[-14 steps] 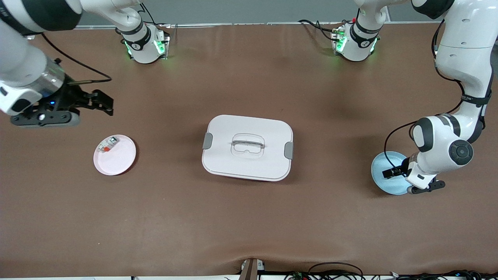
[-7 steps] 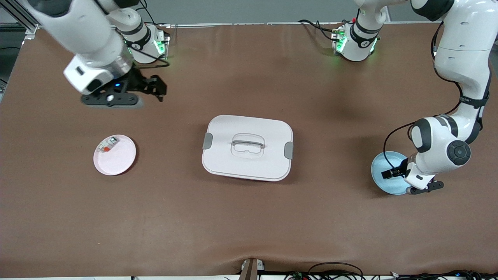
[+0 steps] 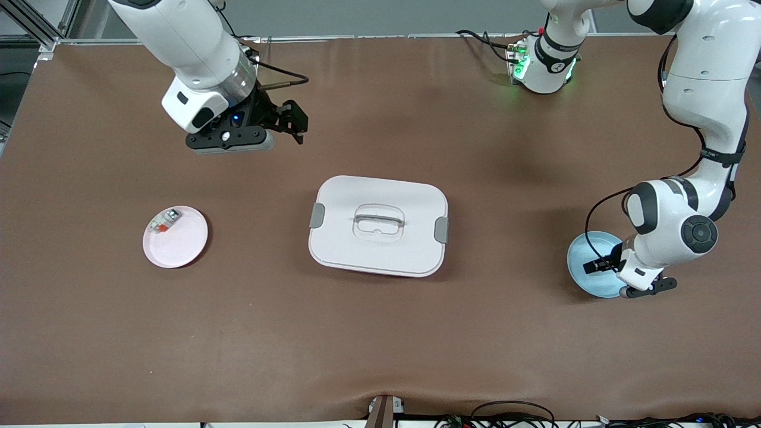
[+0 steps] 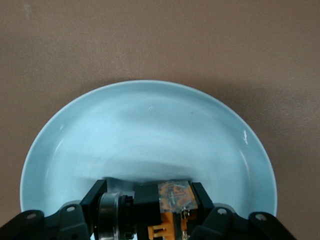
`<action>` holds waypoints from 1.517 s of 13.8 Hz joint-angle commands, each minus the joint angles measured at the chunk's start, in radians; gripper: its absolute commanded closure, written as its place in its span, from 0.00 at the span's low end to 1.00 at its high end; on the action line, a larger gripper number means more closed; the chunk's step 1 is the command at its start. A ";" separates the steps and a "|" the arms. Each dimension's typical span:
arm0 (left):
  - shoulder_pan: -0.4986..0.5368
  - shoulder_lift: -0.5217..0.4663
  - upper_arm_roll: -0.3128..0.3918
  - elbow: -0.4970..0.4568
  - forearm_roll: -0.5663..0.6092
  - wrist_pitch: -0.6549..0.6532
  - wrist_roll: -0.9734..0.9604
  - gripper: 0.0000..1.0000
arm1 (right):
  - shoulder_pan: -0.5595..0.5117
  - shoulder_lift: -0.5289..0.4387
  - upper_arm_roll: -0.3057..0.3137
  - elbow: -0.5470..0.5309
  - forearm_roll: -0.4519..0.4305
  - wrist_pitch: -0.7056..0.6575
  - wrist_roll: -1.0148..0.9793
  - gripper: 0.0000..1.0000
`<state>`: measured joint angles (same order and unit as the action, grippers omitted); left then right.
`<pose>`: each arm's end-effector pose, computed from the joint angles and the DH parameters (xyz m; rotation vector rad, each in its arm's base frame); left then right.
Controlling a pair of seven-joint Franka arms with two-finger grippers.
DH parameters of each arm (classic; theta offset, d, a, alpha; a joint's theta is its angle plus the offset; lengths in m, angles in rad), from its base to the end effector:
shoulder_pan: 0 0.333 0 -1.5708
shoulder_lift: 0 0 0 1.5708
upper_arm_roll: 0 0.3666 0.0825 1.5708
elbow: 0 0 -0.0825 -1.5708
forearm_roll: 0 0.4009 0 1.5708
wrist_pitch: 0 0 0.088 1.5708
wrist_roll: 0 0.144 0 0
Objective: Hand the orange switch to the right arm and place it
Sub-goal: 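Carry the switch over the white box while the right gripper approaches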
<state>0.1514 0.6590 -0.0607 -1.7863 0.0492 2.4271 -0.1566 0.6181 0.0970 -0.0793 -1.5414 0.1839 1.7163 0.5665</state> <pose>0.6924 0.0672 0.1728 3.1174 0.3478 -0.0263 0.5206 0.3416 0.6106 -2.9504 0.0688 0.0379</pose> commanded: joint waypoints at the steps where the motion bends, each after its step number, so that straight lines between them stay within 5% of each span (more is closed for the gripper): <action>1: -0.009 -0.057 -0.008 0.004 0.017 -0.072 -0.023 1.00 | 0.043 0.001 -0.010 -0.023 0.031 0.086 0.053 0.00; 7: -0.015 -0.217 -0.096 0.041 0.006 -0.290 -0.076 1.00 | 0.041 0.012 -0.010 -0.097 0.244 0.305 0.050 0.00; 14: -0.016 -0.249 -0.327 0.188 -0.018 -0.511 -0.588 1.00 | 0.045 0.000 -0.010 -0.262 0.491 0.601 0.035 0.00; 19: -0.036 -0.227 -0.488 0.238 -0.077 -0.513 -0.933 1.00 | 0.052 -0.005 -0.010 -0.301 0.641 0.667 0.001 0.00; 21: -0.096 -0.213 -0.496 0.274 -0.124 -0.513 -1.044 1.00 | 0.061 -0.014 -0.010 -0.338 0.700 0.736 0.000 0.00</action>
<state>0.0958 0.4150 -0.5478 -1.5733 -0.0391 1.9375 -1.1156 0.6594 0.1176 -0.0825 -1.8191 0.8218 2.3945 0.5851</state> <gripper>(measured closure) 0.264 0.000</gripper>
